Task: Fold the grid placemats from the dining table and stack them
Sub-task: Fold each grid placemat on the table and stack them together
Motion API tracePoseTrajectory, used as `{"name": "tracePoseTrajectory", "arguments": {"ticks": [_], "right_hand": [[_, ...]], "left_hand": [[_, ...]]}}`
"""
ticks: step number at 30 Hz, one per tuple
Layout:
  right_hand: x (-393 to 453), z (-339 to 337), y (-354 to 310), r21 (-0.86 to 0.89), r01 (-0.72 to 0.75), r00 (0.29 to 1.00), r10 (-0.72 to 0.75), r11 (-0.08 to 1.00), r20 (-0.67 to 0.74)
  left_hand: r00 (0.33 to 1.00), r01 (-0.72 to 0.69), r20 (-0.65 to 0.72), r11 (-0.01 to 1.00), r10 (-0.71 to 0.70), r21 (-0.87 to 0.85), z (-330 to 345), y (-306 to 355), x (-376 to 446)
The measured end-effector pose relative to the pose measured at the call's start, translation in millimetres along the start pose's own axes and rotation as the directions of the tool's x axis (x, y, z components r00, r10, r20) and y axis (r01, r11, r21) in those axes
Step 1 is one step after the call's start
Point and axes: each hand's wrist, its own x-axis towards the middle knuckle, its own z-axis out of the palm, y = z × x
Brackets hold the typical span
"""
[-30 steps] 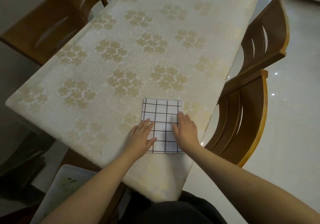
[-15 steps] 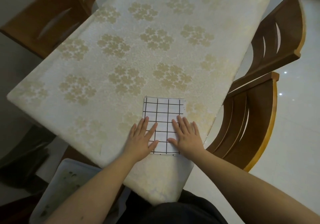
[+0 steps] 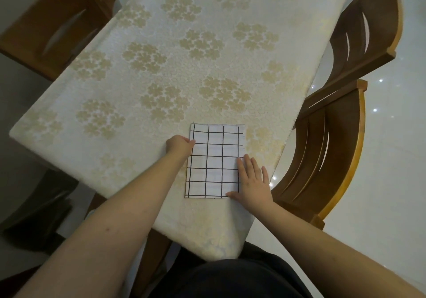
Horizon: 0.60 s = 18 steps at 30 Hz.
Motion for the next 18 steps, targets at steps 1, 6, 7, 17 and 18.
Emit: {"name": "tracePoseTrajectory", "arguments": {"ticks": [1,6,7,17,18], "right_hand": [[-1.0,-0.2,0.8,0.002,-0.011,1.0,0.011,1.0,-0.002],[-5.8,-0.1,4.5,0.044,-0.032,0.999,0.033,0.998,-0.018],[-6.4,1.3,5.2,0.054,-0.04,0.999,0.041,0.998,-0.02],[-8.3,7.5,5.7,0.18,-0.146,0.987,0.156,0.973,-0.042],[-7.9,8.1,5.8,0.183,-0.151,0.986,0.162,0.971,-0.048]], "left_hand": [[1.0,0.017,0.015,0.999,-0.017,0.029,-1.0,3.0,0.5],[1.0,-0.006,0.015,1.0,0.006,0.02,-5.9,9.2,-4.3],[0.999,-0.038,0.007,0.999,0.038,0.009,-6.5,9.5,-6.2],[0.964,-0.203,0.116,0.946,0.237,-0.252,-14.1,14.9,-14.7],[0.959,-0.219,0.117,0.938,0.258,-0.27,-17.4,14.2,-16.4]]}}
